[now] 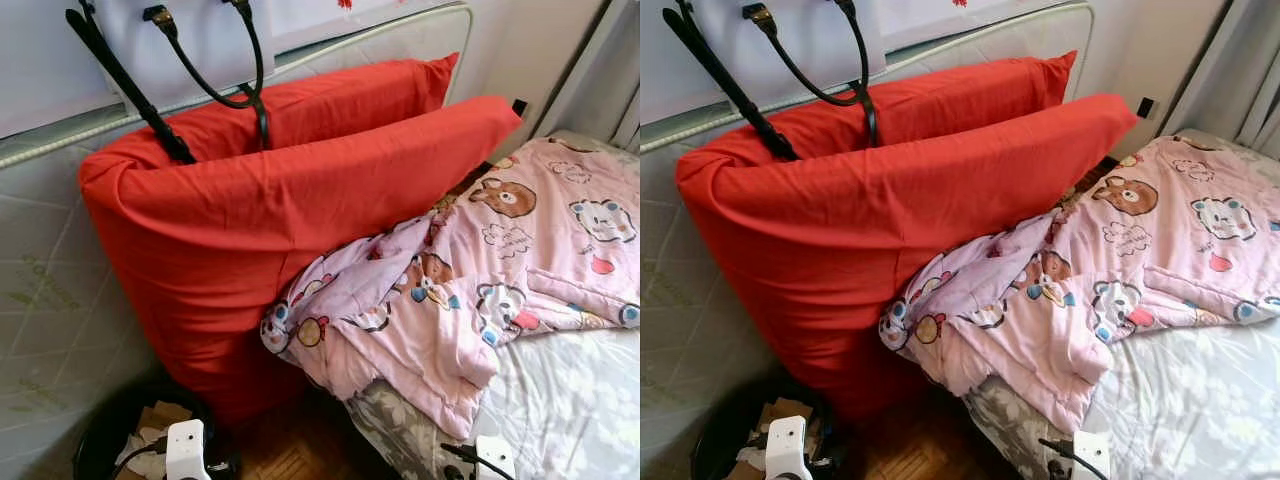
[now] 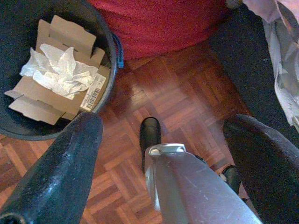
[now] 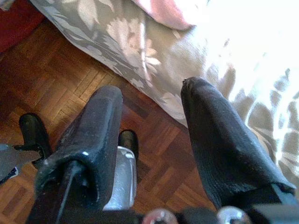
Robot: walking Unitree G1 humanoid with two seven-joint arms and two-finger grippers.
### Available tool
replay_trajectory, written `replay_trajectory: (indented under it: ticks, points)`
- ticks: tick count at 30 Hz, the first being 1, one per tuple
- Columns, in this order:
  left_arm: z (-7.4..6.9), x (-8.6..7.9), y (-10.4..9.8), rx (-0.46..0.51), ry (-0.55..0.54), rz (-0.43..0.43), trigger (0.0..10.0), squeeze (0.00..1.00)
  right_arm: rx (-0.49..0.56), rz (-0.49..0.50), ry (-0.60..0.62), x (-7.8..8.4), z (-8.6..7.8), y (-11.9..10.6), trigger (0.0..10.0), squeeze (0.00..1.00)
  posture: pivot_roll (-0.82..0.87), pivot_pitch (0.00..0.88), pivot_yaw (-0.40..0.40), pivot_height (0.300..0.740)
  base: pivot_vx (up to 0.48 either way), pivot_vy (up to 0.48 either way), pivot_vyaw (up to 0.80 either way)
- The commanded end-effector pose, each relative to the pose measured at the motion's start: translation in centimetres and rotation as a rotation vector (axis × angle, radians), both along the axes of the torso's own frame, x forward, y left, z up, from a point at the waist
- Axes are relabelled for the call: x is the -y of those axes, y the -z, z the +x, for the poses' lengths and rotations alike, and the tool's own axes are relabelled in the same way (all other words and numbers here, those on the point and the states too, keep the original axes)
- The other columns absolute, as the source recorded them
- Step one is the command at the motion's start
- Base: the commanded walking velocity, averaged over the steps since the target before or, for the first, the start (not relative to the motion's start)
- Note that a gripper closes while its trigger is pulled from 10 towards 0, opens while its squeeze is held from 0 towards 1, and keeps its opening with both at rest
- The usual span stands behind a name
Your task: Clean up the room
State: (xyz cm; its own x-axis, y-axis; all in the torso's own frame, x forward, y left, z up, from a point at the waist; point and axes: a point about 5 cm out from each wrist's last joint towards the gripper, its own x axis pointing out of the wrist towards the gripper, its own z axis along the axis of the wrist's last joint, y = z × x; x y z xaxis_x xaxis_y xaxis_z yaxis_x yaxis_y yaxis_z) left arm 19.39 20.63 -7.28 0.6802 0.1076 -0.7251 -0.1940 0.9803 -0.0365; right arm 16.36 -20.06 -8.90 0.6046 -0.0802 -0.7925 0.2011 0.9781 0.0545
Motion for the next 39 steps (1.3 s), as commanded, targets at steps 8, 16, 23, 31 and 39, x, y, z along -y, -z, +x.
replay_trajectory:
  ticks: [8,16,23,31,39]
  points:
    - [-0.7,0.0,0.4,-0.034,0.015,0.005,10.0,0.00,-0.007,0.011,0.011,0.0,-0.3,0.1,10.0,0.00,-0.09,0.067,-0.029,0.740,0.269,0.000,0.00]
    - [-0.7,0.0,0.4,-0.032,0.020,0.007,10.0,0.00,0.000,0.014,0.004,0.0,-0.3,0.1,10.0,0.00,-0.09,0.065,-0.030,0.740,0.267,0.000,0.00]
    - [-0.5,0.0,0.3,-0.019,0.023,0.009,10.0,0.00,0.012,0.019,0.006,0.0,-0.2,0.0,10.0,0.00,-0.09,0.074,-0.032,0.740,0.152,0.000,0.00]
    - [2.7,0.6,-2.0,0.187,0.074,0.001,10.0,0.00,0.102,0.054,0.016,-0.1,0.1,-0.4,10.0,0.00,-0.09,0.110,-0.031,0.740,0.000,0.000,0.00]
    - [6.4,0.9,-6.4,0.515,0.136,0.023,10.0,0.00,0.201,0.075,-0.023,-0.2,0.4,-0.9,10.0,0.00,-0.09,0.126,-0.026,0.740,0.000,0.000,0.00]
